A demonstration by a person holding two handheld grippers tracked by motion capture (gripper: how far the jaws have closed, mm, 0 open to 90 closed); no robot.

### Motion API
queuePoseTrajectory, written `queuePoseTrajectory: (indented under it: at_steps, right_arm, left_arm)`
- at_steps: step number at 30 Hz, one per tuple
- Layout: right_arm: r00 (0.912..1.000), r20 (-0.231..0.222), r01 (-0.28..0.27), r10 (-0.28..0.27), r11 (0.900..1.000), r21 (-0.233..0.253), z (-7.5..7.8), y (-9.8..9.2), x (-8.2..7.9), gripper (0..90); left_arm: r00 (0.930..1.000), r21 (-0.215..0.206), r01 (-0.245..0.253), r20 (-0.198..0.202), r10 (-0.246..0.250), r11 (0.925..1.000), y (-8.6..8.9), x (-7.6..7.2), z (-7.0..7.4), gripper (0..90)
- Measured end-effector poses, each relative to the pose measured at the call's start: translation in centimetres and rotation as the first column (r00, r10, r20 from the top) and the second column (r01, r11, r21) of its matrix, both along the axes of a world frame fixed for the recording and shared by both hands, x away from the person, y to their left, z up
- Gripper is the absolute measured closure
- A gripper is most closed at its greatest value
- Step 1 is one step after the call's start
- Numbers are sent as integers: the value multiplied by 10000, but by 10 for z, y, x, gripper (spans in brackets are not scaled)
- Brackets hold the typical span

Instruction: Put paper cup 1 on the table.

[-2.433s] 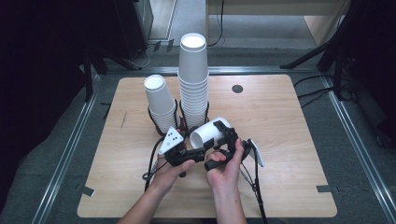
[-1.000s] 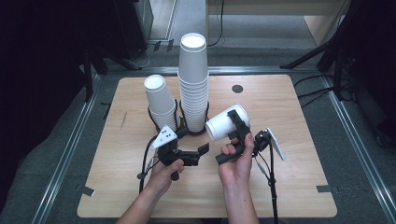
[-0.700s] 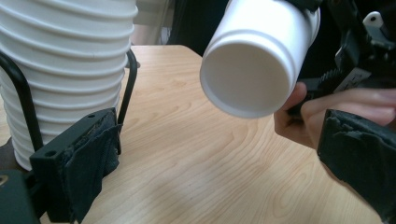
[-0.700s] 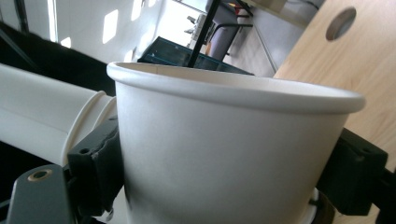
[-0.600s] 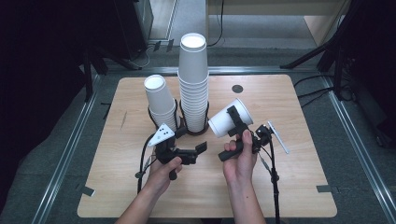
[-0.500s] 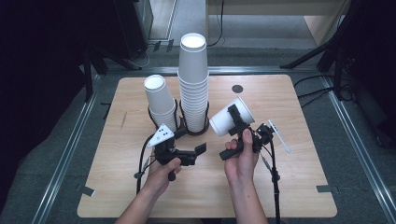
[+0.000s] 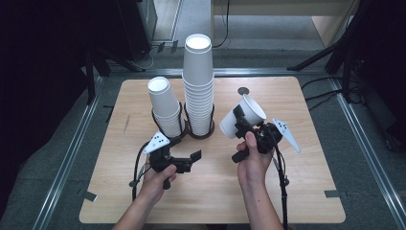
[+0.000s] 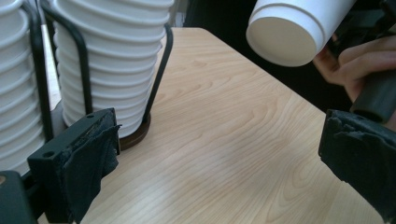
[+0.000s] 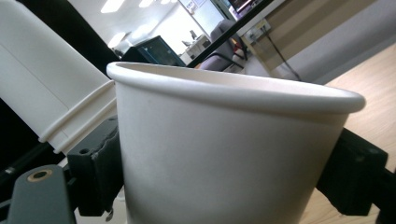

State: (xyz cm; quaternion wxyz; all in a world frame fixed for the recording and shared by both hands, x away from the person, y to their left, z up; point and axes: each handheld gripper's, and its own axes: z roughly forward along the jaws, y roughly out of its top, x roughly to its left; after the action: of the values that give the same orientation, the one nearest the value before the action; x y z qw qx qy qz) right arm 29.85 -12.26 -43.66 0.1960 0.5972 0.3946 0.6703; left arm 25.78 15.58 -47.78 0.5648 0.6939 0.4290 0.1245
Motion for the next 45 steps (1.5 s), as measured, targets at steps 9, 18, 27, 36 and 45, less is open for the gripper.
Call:
queuePoseTrajectory:
  at_steps: [9,18,27,36,45]
  right_arm:
    - [9997,186,208,-182,9890,-1466,2,-3,1,143]
    - [9979,571,449,-308,9632,-2650,4,-7,7,144]
    - [9947,997,593,-231,9239,-3780,3,-13,21,144]
    - [9918,1258,770,-209,8845,-4601,1,-19,43,145]
    - [9853,1468,1540,-879,8291,-5375,-8,-31,69,144]
  left_arm:
    - [9992,46,-268,-303,270,9996,15,-5,-13,0]
    - [9983,351,-424,-383,437,9985,22,-5,-27,0]
    - [9946,601,-963,-335,984,9935,30,-6,-38,0]
    - [9908,670,-1299,-305,1322,9893,39,-6,-39,0]
    - [9862,594,-1540,-518,1571,9863,48,-5,-43,0]
